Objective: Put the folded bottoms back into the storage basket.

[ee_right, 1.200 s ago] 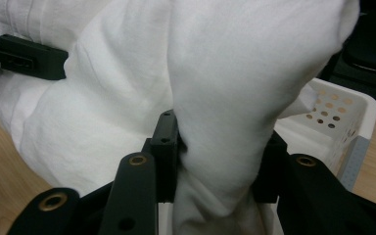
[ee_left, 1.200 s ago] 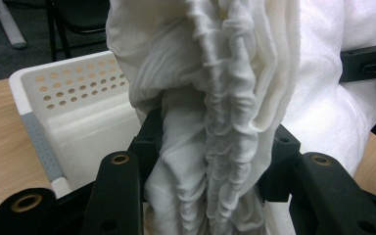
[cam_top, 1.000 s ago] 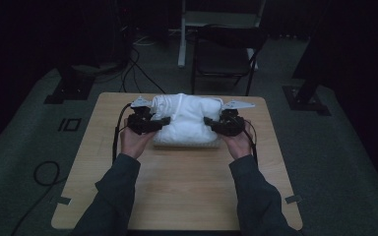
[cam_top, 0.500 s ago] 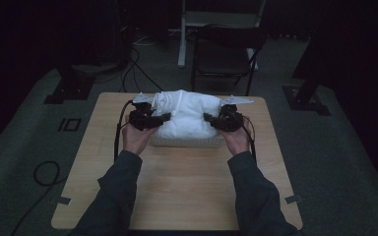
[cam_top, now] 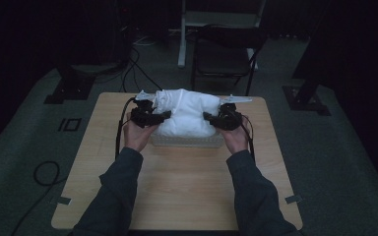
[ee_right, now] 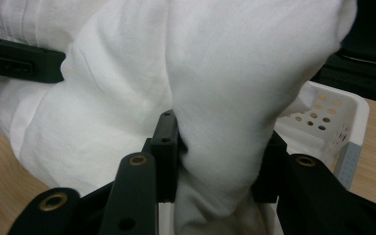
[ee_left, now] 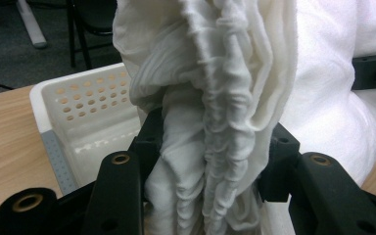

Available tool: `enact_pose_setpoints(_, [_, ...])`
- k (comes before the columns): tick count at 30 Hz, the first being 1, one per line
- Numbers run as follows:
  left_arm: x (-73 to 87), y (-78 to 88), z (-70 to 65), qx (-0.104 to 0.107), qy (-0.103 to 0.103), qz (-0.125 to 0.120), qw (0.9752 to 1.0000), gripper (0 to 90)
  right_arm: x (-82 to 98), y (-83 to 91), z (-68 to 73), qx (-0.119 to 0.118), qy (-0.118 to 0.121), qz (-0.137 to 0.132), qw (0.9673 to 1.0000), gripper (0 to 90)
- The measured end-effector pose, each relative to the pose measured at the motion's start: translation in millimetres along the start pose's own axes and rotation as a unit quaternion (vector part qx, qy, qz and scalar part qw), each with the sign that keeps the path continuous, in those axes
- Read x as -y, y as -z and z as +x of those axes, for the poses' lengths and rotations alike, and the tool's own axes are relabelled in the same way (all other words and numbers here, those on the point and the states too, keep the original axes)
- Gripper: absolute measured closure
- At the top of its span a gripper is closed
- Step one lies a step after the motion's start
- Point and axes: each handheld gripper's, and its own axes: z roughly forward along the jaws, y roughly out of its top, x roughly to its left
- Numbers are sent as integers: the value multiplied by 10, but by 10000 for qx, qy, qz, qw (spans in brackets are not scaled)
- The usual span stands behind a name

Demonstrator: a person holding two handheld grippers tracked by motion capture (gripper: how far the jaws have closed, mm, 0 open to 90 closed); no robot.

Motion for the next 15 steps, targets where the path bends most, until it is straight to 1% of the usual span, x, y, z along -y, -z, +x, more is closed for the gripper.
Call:
enact_pose_setpoints(5, [-2,-27,36,19,48,-17,10000,551,-24,-15,0,38,9,13,10000,635])
enact_pose_setpoints(15, [0,-51,102,-27,111,-7,9999,552,-54,-87,9,57,-5,49,10000,635])
